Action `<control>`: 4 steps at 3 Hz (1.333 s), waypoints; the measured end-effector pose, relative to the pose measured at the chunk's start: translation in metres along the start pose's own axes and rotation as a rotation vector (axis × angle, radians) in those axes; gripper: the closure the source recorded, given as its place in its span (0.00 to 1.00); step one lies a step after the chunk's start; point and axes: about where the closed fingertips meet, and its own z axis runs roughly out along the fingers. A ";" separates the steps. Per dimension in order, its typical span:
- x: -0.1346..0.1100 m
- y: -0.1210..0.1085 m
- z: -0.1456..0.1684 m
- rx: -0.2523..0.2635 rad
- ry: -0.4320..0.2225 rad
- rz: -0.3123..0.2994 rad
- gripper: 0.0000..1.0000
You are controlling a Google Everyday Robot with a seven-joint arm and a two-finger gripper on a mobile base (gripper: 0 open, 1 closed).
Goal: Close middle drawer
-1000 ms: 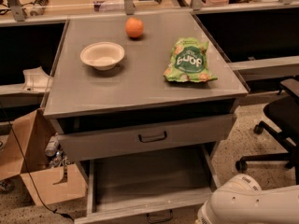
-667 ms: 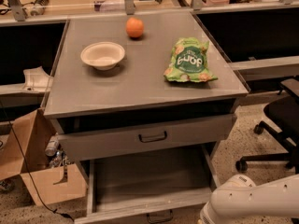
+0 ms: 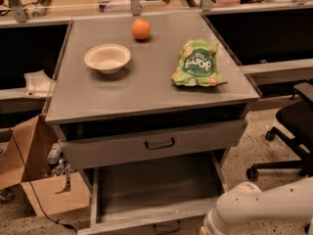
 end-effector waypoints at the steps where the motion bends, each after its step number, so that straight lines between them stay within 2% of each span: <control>1: -0.014 0.007 0.006 -0.030 -0.021 0.021 1.00; 2: -0.037 0.015 -0.002 -0.051 -0.084 0.021 1.00; 3: -0.053 0.017 -0.022 -0.049 -0.155 0.010 1.00; 4: -0.060 0.020 -0.036 -0.045 -0.198 -0.001 1.00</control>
Offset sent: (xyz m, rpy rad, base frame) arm 0.0388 0.0366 0.0043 0.1012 -0.0569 -0.0484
